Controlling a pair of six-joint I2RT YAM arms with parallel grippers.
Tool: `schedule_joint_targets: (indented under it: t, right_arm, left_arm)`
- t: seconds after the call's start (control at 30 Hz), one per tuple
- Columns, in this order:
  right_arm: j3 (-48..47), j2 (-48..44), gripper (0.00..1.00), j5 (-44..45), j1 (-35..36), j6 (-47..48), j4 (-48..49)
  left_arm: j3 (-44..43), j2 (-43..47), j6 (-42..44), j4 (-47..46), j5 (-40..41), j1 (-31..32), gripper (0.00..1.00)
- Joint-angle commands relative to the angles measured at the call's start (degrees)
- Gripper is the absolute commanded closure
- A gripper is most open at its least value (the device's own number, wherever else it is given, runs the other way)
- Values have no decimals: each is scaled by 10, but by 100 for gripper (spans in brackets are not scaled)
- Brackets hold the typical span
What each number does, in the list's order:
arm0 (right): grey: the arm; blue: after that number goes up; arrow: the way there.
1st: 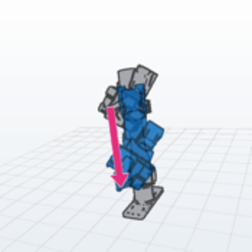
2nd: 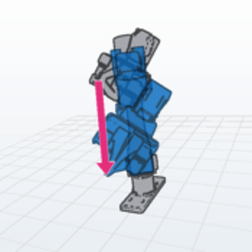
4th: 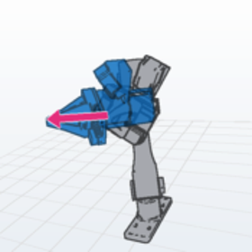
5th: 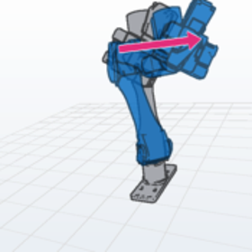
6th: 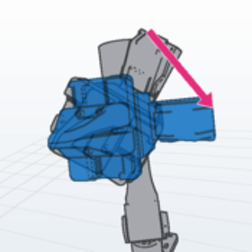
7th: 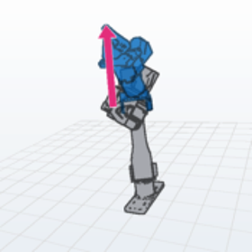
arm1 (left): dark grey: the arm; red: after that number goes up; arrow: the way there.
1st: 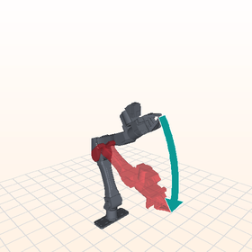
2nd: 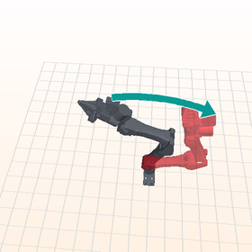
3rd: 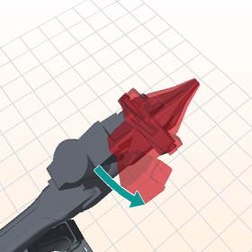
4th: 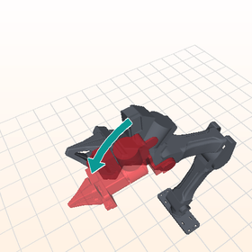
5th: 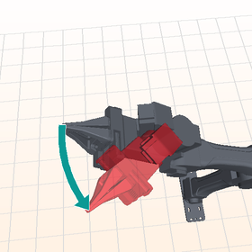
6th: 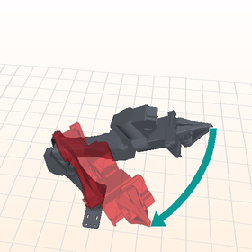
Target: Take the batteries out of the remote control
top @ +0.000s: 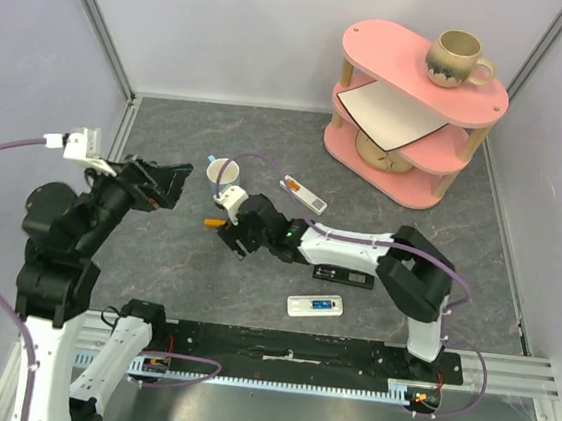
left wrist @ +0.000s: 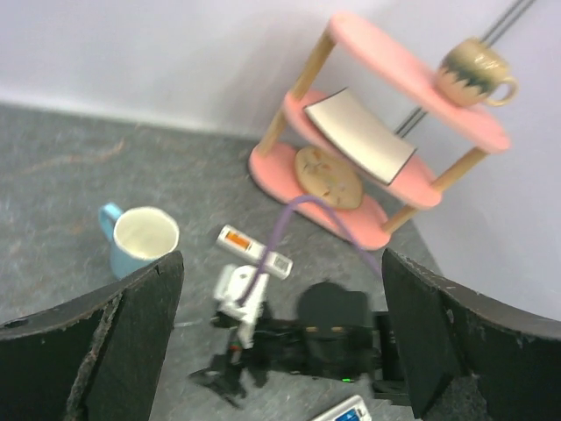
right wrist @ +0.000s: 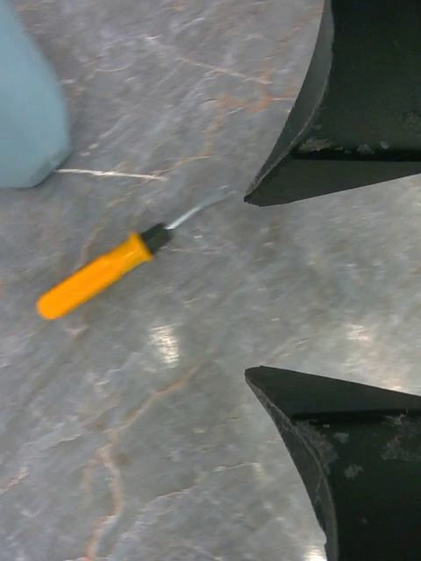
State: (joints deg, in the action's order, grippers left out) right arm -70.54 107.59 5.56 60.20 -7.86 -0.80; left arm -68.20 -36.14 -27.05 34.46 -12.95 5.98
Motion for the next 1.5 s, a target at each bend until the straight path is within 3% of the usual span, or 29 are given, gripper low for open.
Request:
schedule_joint_targets:
  t: [0.0,0.1,0.33,0.5,0.6,0.63,0.67,1.0,1.07,1.13,1.23,1.47]
  right_arm:
    - [-93,70,23,24,4,47,15]
    - [-150,118,27,13,4,52,9]
    - [-254,206,50,-10,4,61,-21]
    - [-281,252,57,-6,4,74,-48]
    - [-291,265,72,1,4,75,-75]
    - [-287,265,100,12,4,74,-78]
    - [-284,266,100,21,4,74,-80]
    - [-190,187,98,16,4,64,-65]
    - [-183,183,82,12,4,72,-63]
    - [-180,178,53,13,5,74,-57]
    - [-183,170,38,19,10,73,-59]
    - [-187,138,27,-5,9,100,-39]
  left_arm:
    - [-55,21,22,22,-71,0,1]
    - [-75,27,18,26,-96,0,1]
    - [-85,35,24,44,-109,0,1]
    - [-76,35,36,47,-113,0,1]
    - [-70,35,37,48,-121,0,1]
    - [-68,35,38,48,-123,0,1]
    - [-65,34,39,48,-124,0,1]
    - [-47,41,64,54,-133,0,1]
    - [-44,40,63,57,-139,0,1]
    - [-38,41,62,58,-144,0,1]
    - [-36,48,64,67,-141,0,1]
    - [-32,60,78,82,-124,0,1]
